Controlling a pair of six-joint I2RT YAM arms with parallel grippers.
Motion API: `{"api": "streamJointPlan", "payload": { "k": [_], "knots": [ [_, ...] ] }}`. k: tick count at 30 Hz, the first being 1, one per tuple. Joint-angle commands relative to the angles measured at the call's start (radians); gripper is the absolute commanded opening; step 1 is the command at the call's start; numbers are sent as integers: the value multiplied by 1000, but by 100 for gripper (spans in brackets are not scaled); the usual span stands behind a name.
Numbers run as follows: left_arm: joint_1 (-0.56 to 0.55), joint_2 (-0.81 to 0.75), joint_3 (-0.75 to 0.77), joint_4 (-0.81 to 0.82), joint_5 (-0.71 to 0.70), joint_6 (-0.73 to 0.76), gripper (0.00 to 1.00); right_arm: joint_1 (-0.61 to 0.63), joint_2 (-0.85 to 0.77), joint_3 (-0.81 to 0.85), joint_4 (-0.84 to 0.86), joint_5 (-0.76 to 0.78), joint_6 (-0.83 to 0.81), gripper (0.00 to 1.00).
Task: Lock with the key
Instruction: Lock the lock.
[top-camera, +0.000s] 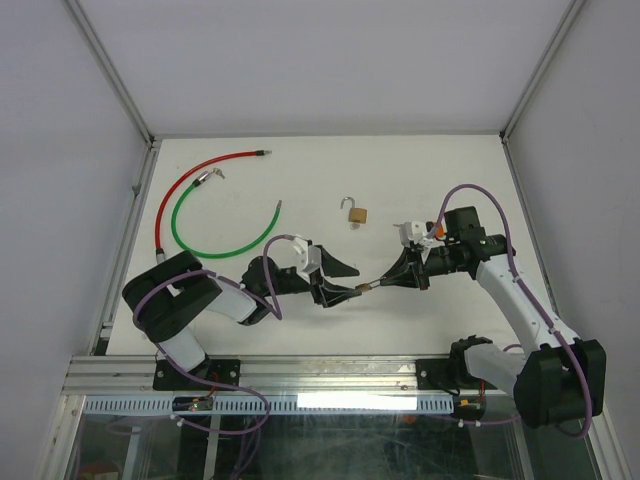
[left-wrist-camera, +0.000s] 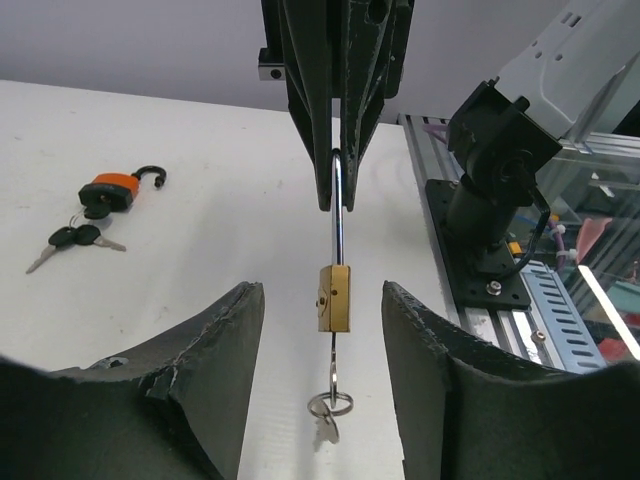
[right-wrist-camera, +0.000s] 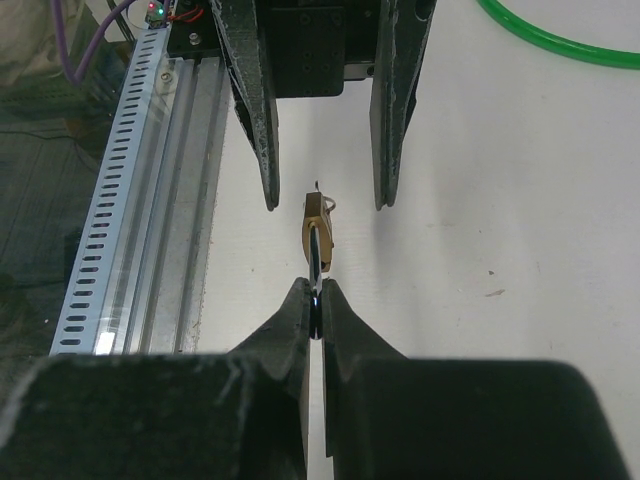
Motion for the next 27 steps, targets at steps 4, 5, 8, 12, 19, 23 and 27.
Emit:
{"api": "streamJointPlan", "payload": {
  "k": [4, 5, 8, 12, 19, 23, 27],
  "knots": [
    [-26, -20, 44, -14, -38, 60, 49, 10, -2, 24, 17, -53, -17, 0],
    [-28, -20, 46, -19, -37, 61, 49, 11, -2, 25, 18, -53, -16, 0],
    [-35, -17, 51, -33, -37, 68, 48, 12, -2, 24, 17, -54, -16, 0],
    [-40, -17, 60, -54, -35, 76, 47, 14, 0, 22, 19, -54, -16, 0],
    [-48, -17, 63, -77, -32, 83, 46, 18, 1, 23, 19, -49, -15, 0],
    [-49, -20, 60, -78, -32, 85, 46, 19, 3, 24, 21, -47, -15, 0],
    [-50, -21, 58, -86, -28, 90, 45, 21, 3, 23, 21, -46, -15, 0]
  ]
}}
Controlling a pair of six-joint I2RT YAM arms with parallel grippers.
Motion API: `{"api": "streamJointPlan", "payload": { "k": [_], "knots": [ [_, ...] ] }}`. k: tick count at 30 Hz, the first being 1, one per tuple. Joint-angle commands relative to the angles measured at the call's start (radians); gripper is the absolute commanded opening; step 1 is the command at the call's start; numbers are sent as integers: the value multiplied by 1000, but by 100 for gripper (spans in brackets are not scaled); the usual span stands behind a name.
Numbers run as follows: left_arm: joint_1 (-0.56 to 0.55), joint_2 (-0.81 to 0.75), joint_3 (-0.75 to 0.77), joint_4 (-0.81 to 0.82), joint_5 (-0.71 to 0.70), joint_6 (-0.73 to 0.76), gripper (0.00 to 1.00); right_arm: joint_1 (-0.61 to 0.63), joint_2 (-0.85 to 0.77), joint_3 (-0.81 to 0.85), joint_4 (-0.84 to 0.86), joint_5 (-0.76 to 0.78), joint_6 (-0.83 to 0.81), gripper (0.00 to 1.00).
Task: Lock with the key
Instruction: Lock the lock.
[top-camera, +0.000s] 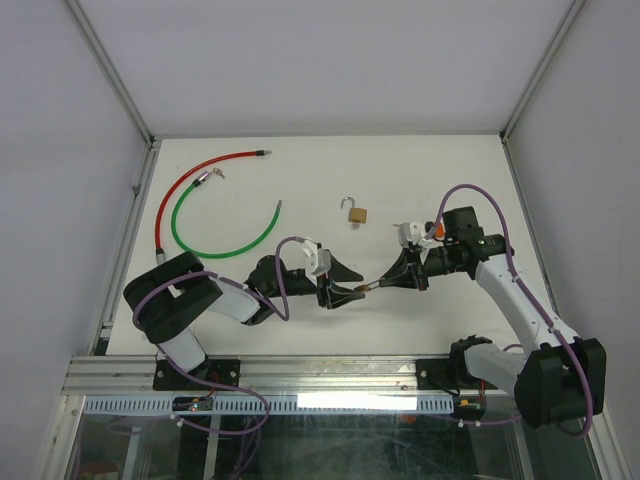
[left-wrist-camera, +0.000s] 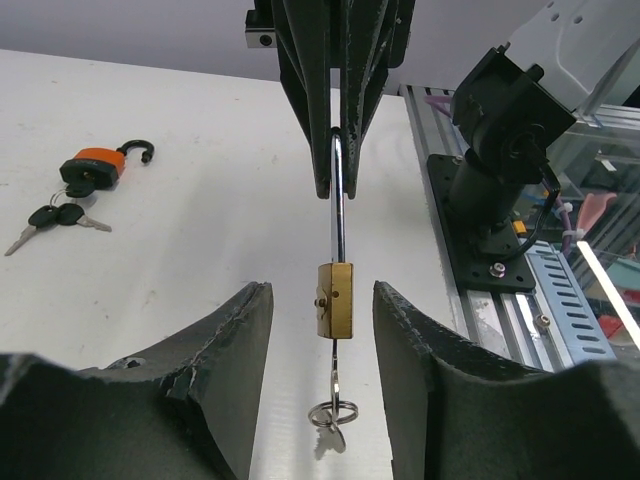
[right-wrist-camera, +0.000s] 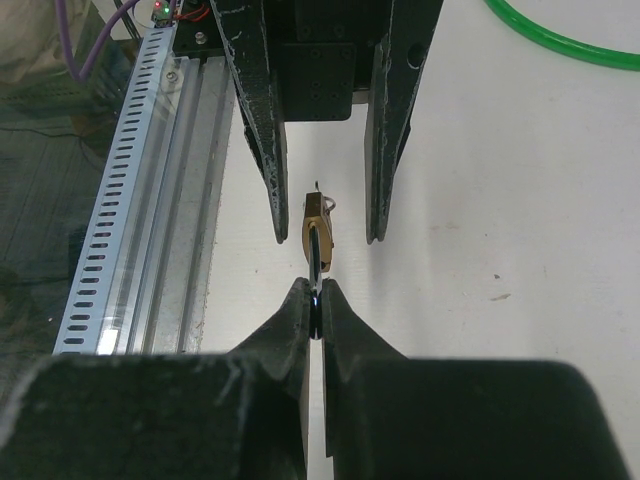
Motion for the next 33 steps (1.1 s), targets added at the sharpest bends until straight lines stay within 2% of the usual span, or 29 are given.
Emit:
{"api": "streamJointPlan", "payload": {
  "k": [1, 23, 33],
  "knots": [
    [-11, -22, 22, 27, -2, 39, 45, 8, -1, 22, 21, -46, -15, 0],
    [-11, -35, -3, 25, 4, 61, 46, 8, -1, 19, 22, -43, -15, 0],
    [-14, -31, 10, 1, 12, 54, 41, 8, -2, 20, 22, -43, -17, 0]
  ]
}}
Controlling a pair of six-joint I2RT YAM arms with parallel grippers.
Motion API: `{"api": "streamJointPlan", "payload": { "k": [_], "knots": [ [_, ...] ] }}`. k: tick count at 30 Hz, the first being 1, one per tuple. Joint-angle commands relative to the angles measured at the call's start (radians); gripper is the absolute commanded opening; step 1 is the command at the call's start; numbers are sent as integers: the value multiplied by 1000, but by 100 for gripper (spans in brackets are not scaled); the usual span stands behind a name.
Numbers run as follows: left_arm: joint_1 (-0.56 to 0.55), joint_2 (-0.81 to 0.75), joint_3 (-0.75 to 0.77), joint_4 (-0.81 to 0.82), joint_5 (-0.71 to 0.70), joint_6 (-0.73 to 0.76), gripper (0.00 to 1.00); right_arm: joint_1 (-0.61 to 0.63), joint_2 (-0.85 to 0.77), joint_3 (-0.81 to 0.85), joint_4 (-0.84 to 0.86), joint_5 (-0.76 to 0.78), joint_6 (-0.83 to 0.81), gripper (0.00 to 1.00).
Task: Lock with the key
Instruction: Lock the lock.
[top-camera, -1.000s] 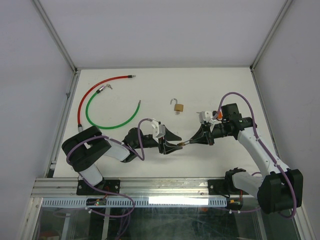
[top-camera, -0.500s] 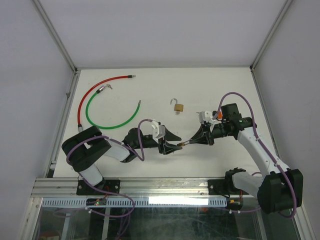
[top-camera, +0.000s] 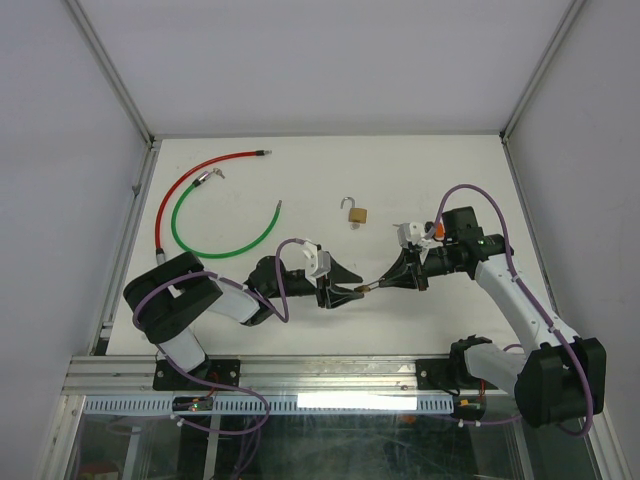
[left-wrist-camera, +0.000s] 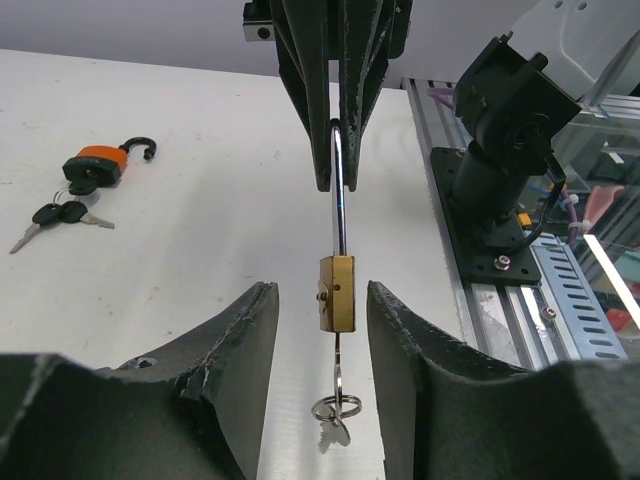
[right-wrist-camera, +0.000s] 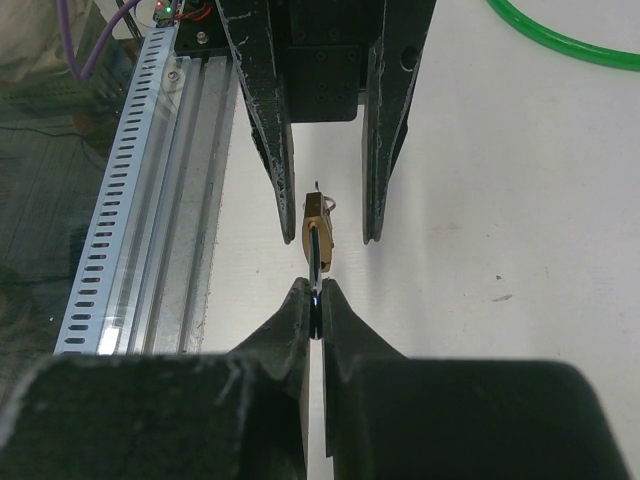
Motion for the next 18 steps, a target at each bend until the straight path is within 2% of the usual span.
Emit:
{"api": "streamJointPlan", "payload": {
  "k": [1, 7, 14, 18],
  "knots": [
    [-14, -30, 19, 0, 11, 29, 40, 4, -4, 20, 22, -43, -17, 0],
    [-14, -29, 27, -16, 19, 29, 31, 4, -3, 19, 23, -41, -17, 0],
    [-14, -34, 32, -22, 33, 27, 4, 6, -1, 15, 25, -42, -17, 0],
    [-14, -40, 30, -24, 37, 31, 0, 13, 3, 14, 29, -40, -18, 0]
  ]
}}
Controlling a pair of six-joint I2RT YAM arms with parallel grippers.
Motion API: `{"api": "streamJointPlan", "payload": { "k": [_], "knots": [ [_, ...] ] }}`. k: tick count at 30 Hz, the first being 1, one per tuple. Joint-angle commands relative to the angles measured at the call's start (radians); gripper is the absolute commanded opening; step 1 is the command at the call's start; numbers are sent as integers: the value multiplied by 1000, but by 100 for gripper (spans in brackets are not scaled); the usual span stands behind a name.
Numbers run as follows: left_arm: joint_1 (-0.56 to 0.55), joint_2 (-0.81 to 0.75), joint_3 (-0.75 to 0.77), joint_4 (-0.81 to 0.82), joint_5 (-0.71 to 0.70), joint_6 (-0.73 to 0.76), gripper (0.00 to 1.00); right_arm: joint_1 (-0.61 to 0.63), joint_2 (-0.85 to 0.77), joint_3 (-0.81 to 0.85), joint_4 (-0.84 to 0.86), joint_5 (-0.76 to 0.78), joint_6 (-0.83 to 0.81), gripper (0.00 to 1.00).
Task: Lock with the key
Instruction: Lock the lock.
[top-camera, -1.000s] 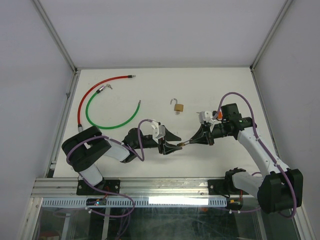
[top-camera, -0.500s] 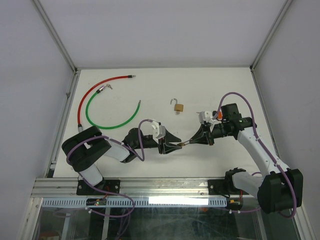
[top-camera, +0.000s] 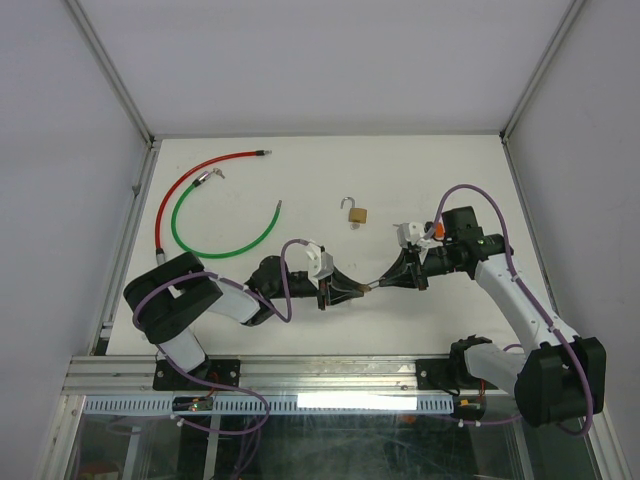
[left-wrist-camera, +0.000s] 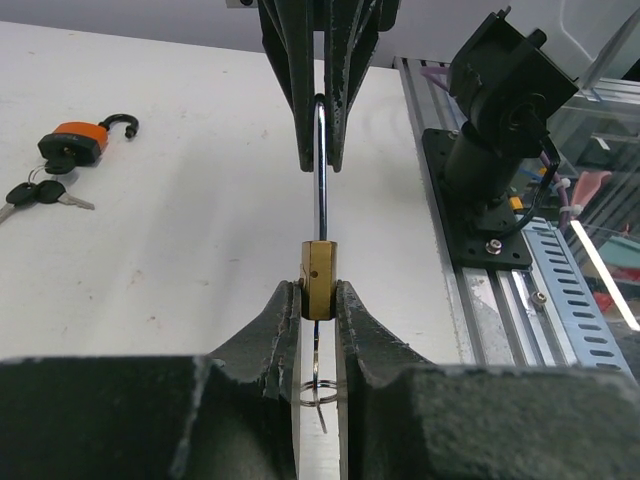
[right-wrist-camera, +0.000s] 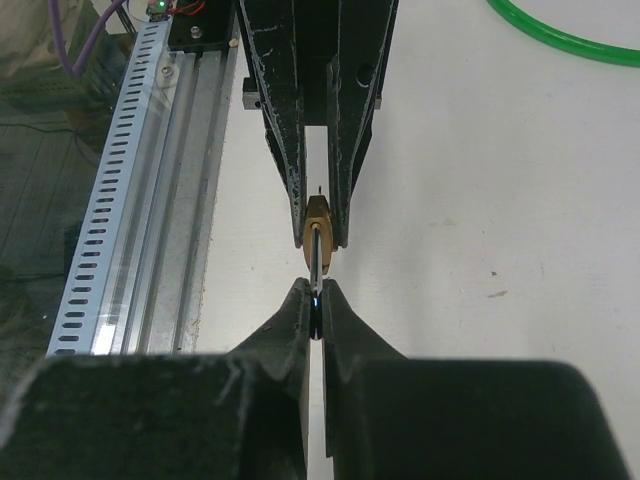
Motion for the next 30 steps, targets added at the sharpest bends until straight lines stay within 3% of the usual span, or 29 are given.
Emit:
{"api": "streamJointPlan", "payload": {
  "k": [1, 12, 23, 30],
  "knots": [
    [-7, -41, 25, 29, 29, 32, 0, 15, 4, 11, 22, -50, -20, 0],
    [-7, -77, 24, -10, 117, 64, 0, 37, 13, -12, 19, -55, -62, 0],
    [-1, -76, 0, 138, 97, 8, 0, 96, 49, -33, 23, -66, -101, 0],
    [5, -70, -14, 178, 72, 28, 0, 140, 70, -53, 109, -9, -28, 0]
  ]
}}
